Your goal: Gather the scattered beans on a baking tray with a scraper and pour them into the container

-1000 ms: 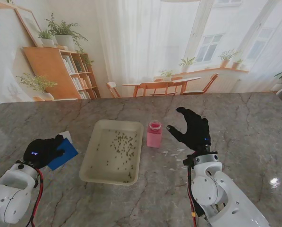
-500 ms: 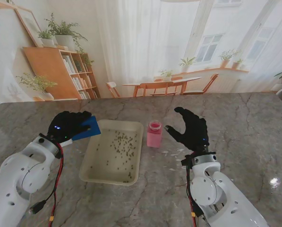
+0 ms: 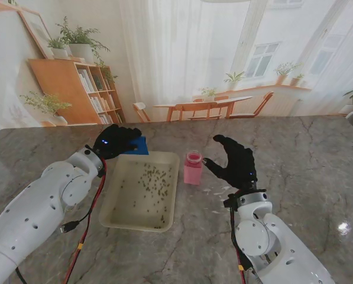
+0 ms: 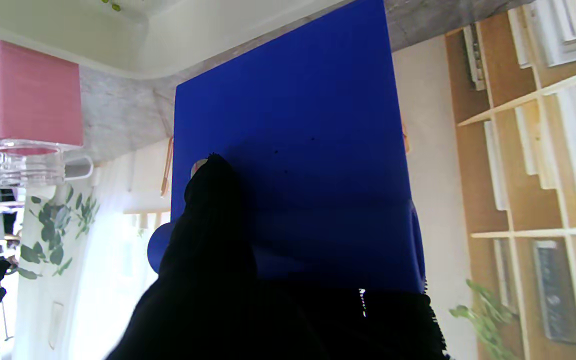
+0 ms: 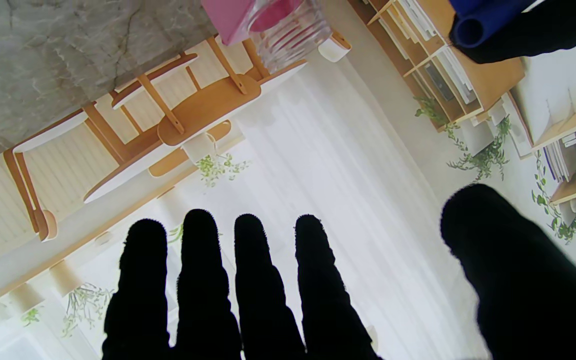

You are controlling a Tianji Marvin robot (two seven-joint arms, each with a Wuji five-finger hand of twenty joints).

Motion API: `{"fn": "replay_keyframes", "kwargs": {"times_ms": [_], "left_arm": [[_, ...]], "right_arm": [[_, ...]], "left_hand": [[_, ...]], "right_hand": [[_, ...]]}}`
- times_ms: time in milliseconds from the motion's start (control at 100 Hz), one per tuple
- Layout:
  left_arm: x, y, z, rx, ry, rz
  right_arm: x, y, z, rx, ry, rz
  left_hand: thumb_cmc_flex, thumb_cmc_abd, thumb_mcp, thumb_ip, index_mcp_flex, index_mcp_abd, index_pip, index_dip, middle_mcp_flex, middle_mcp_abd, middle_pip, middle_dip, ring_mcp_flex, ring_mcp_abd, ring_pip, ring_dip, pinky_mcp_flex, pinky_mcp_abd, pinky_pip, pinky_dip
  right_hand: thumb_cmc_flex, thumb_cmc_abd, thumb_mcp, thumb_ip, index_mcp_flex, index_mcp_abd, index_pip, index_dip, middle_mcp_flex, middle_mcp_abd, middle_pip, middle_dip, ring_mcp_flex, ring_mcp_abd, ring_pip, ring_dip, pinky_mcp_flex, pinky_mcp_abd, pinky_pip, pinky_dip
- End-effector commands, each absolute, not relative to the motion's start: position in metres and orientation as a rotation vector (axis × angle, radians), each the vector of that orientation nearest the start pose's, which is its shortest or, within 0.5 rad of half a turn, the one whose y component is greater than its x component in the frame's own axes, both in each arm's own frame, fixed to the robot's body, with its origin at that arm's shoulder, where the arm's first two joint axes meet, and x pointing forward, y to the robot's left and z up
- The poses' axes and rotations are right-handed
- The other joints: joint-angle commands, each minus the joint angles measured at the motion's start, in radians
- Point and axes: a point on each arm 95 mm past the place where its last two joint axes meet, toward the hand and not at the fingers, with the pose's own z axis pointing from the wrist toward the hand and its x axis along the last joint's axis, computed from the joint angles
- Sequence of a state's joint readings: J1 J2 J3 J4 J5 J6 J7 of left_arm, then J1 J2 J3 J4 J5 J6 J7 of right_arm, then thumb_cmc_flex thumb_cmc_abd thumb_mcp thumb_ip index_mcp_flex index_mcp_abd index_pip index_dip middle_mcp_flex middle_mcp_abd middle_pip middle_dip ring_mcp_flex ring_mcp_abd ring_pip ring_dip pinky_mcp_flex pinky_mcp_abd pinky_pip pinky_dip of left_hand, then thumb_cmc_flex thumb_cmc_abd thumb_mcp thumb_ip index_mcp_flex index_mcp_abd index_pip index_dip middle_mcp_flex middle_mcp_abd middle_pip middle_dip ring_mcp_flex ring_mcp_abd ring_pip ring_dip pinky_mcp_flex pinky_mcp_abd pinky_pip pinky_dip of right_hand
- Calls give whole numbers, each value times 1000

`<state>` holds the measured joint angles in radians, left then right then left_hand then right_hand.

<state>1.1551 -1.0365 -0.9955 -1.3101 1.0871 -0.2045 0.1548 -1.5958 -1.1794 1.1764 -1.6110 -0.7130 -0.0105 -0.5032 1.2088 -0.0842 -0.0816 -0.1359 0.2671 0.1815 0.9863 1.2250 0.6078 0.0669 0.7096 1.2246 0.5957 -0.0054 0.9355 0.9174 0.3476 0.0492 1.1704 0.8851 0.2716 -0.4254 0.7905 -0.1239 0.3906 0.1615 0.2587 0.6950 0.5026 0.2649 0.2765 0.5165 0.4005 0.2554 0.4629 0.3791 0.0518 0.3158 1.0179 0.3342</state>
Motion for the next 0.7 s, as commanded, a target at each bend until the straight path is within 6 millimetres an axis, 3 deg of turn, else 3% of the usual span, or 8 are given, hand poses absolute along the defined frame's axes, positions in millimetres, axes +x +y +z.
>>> {"fn": "replay_keyframes", "kwargs": {"times_ms": [0,110,350,690], "left_arm": [[500,-11,-274,-756,1626,-1533],[512,-17,-281,-763,1652,-1544],[535,-25,-297,-800,1726,-1548],[545,-38,-309,-783,1799,-1545]], "right_arm": [[390,22,-300,1278,876,1890],[392,24,-301,1280,889,1893],[393,26,-304,1285,925,1900],[391,27,-305,1285,930,1906]], "left_hand": [[82,-29,47,72,-33,-24,103,53,-23,-16,-6,31,-49,-2,5,-5,-32,17,-2,-21],[81,-43,44,72,-42,-40,163,39,-26,-27,1,36,-58,-2,8,-10,-48,20,0,-27],[76,-47,45,73,-34,-51,135,2,-21,-24,-2,23,-44,-8,2,-19,-38,14,0,-34],[80,-63,49,77,-19,-56,123,-12,-3,-17,32,45,-32,-29,55,8,-25,-1,30,-29]], "right_hand": [[-2,25,-19,33,11,-21,14,-15,6,-18,-1,-4,9,-14,-4,18,2,7,-16,15],[-2,27,-19,33,13,-22,15,-16,8,-19,-2,-4,11,-13,-5,18,2,7,-16,15],[-1,28,-23,33,15,-21,15,-17,10,-19,-4,-5,12,-12,-7,17,4,8,-18,15],[-1,32,-28,33,16,-24,15,-18,12,-19,-6,-5,12,-12,-9,17,4,8,-18,15]]}}
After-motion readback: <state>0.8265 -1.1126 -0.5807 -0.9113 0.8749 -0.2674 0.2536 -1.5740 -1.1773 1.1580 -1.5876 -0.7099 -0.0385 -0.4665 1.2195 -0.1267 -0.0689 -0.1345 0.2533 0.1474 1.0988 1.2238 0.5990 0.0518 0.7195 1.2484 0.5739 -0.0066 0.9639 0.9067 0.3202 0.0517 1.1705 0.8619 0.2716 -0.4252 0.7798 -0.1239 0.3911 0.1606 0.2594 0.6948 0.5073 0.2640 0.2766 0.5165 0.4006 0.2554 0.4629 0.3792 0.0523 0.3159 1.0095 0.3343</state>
